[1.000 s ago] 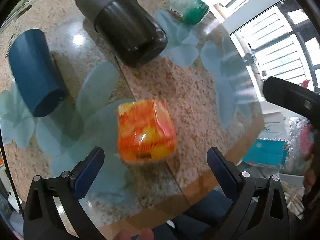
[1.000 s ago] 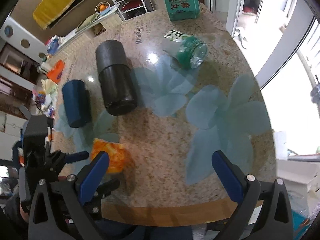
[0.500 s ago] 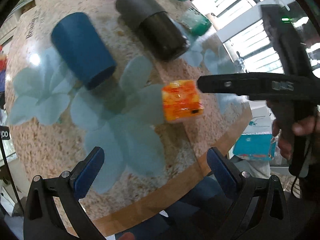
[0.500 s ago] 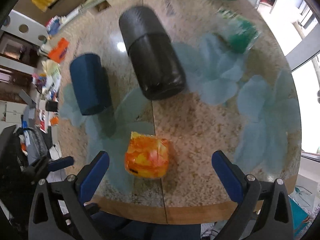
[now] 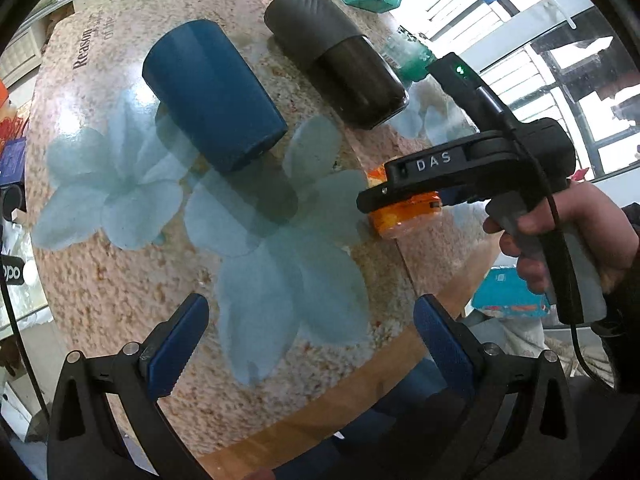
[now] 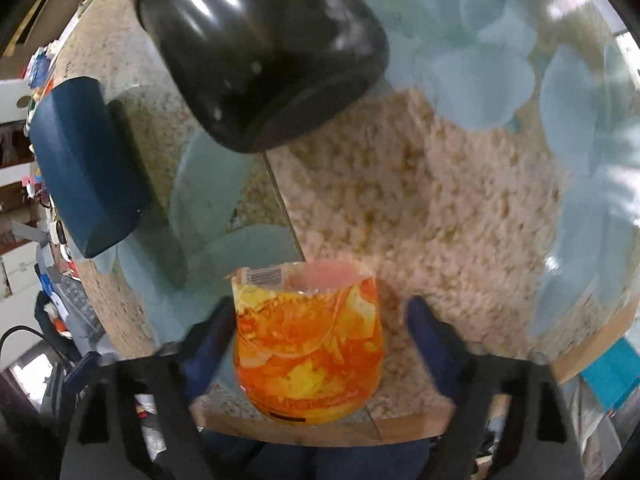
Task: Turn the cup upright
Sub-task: 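Move the right gripper to the orange cup and grasp it, then rotate the orange cup rim-up with the right gripper and set it down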
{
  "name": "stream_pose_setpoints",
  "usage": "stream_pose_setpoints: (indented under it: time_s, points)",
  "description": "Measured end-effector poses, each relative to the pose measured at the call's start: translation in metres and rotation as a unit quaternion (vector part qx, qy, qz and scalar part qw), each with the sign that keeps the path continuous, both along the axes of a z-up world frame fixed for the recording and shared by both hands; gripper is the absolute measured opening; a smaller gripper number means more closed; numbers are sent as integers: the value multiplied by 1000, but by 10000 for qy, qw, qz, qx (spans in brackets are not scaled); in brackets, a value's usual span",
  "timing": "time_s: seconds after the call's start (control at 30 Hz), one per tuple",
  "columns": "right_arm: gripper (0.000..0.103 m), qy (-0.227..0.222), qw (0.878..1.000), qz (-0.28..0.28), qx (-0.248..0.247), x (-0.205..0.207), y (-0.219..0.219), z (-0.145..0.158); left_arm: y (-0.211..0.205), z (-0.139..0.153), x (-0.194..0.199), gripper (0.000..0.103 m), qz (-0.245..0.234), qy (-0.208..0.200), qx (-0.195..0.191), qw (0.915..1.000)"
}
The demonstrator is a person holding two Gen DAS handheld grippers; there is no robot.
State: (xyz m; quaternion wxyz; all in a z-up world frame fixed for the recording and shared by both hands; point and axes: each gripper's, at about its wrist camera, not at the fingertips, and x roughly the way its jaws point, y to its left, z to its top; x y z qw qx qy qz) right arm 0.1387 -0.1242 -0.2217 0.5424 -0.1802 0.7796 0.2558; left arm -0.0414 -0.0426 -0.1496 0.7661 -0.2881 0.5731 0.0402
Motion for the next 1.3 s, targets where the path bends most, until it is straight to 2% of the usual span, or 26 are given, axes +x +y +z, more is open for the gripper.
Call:
stream_pose_setpoints:
  time_s: [0.07,0.1,0.27,0.33,0.43,0.53,0.63,0.73,0.9,1.03,1.17,1.3]
  points:
    - [70,-85,9999,88,-44,-2,2,-1,4,-1,-1,103,-22,-11,-11,10000]
    - [63,-100,9999,77,-39,-5,3,-1,6,-1,-1,103,-28,-17,-16,10000]
    - [62,-130,9995,28,296,-7,0,6,12,0,-1,103,-86,-86,-42,9999]
    - [62,-348,9969,88,694,-9,1,17,15,1,1,103,-123,-100,-19,9999]
    - [62,-943,9904,310,959,-15,3,36,17,6,7,103,-186,-119,25,9998]
    - [62,-1479,9789,461,1335,-27,-1,45,17,11,13,103,-290,-129,100,9994]
    - [62,-2031,9607,622,1790,-37,-7,54,18,13,17,103,-381,-131,29,9992]
    - [62,-2614,9310,900,2383,-48,-13,51,18,12,24,103,-439,-76,-22,9990]
    - [62,-3350,8901,993,2928,-57,-36,36,12,3,33,103,-490,127,-125,9986]
    - [62,-3511,8810,784,3073,-44,-48,11,4,-3,37,103,-610,290,-13,9977]
    - [62,-3387,8740,558,3439,-38,-62,8,-6,-8,40,103,-766,391,54,9963]
    - [63,-3506,8672,606,3485,-40,-62,4,-15,-12,41,103,-881,464,143,9949]
